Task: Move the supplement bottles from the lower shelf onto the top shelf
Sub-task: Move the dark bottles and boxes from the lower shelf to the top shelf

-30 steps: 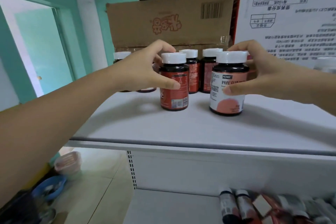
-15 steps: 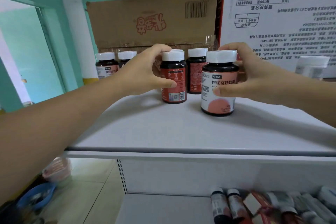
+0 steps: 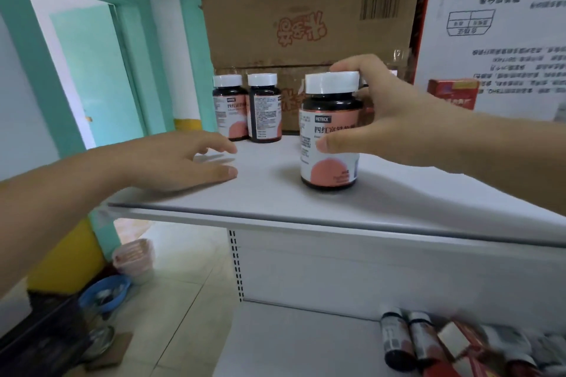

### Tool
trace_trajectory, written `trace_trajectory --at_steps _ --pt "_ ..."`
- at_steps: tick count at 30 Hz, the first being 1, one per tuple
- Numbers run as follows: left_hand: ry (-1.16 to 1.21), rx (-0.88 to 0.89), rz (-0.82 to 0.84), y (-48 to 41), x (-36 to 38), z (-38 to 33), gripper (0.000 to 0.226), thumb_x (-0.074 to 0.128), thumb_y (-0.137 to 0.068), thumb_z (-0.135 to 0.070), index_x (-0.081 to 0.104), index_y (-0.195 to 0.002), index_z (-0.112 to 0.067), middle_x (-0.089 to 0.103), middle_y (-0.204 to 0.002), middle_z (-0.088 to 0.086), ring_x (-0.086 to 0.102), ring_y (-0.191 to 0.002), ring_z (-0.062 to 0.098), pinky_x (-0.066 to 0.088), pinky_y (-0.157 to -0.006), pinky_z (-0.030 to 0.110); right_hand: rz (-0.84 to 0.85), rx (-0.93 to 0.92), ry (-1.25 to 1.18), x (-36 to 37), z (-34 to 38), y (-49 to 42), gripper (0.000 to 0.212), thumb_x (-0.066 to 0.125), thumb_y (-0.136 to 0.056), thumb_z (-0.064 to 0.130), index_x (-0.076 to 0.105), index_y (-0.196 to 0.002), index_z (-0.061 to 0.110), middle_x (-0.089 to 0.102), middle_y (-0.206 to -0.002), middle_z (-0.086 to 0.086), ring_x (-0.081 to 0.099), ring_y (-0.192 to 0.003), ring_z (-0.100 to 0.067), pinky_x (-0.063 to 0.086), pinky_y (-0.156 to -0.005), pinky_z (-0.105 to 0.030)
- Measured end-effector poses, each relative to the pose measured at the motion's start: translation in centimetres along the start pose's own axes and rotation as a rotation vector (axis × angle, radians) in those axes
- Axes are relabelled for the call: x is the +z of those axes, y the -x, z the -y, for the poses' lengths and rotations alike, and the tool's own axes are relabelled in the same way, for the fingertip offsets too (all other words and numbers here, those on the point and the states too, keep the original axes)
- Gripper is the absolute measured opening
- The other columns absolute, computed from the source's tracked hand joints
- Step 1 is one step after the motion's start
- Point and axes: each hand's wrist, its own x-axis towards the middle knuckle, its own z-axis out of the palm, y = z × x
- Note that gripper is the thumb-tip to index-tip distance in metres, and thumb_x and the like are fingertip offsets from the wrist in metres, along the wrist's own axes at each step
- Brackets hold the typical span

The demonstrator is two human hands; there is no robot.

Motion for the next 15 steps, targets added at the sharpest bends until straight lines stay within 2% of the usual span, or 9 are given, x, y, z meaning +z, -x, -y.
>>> trace_trajectory --at_steps 4,6,8,12,15 --pt "0.109 0.012 -0.003 0.7 1.6 1.4 0.051 0.038 -0.094 -0.058 0.039 -0.141 -0.037 0.034 -0.148 -0.015 0.03 -0.131 0.002 0.022 -0.104 0.023 0.009 0.001 0.039 3.9 1.3 -3.8 0.077 0.077 -0.077 0.022 0.024 -0.133 0.029 0.065 -0.1 0.003 0.066 -0.089 -0.009 0.058 -0.076 -0.027" --pt "0.114 0.007 -0.006 0.7 1.8 1.5 0.056 0.038 -0.092 -0.064 0.039 -0.14 -0.035 0.035 -0.147 -0.012 0.028 -0.136 0.008 0.024 -0.109 0.029 -0.012 0.003 0.063 5.5 1.6 -5.7 0.077 0.072 -0.08 0.019 0.019 -0.136 0.023 0.061 -0.09 0.003 0.061 -0.076 -0.008 0.052 -0.064 -0.017" --pt "0.105 -0.008 -0.004 0.8 1.6 1.4 0.067 0.034 -0.081 -0.069 0.039 -0.14 -0.036 0.035 -0.147 -0.012 0.028 -0.138 0.012 0.025 -0.113 0.037 -0.032 0.026 0.086 6.7 1.6 -7.3 0.074 0.069 -0.082 0.019 0.018 -0.136 0.021 0.057 -0.086 0.001 0.056 -0.071 -0.008 0.047 -0.052 -0.017" --pt "0.115 -0.003 -0.026 1.0 1.7 1.3 0.066 0.033 -0.077 -0.068 0.042 -0.135 -0.037 0.039 -0.145 -0.011 0.033 -0.134 0.014 0.03 -0.112 0.041 -0.051 0.03 0.149 8.3 1.1 -9.7 0.073 0.066 -0.079 0.025 0.02 -0.135 0.029 0.051 -0.119 -0.01 0.059 -0.093 -0.023 0.04 -0.061 -0.021" --pt "0.119 0.003 -0.042 0.7 1.8 1.6 0.056 0.039 -0.087 -0.066 0.043 -0.134 -0.036 0.04 -0.145 -0.009 0.035 -0.133 0.015 0.03 -0.111 0.042 -0.084 0.062 0.148 8.7 1.0 -10.2 0.085 0.067 -0.08 0.024 0.013 -0.144 0.03 0.039 -0.128 -0.008 0.052 -0.097 -0.024 0.041 -0.073 -0.023"
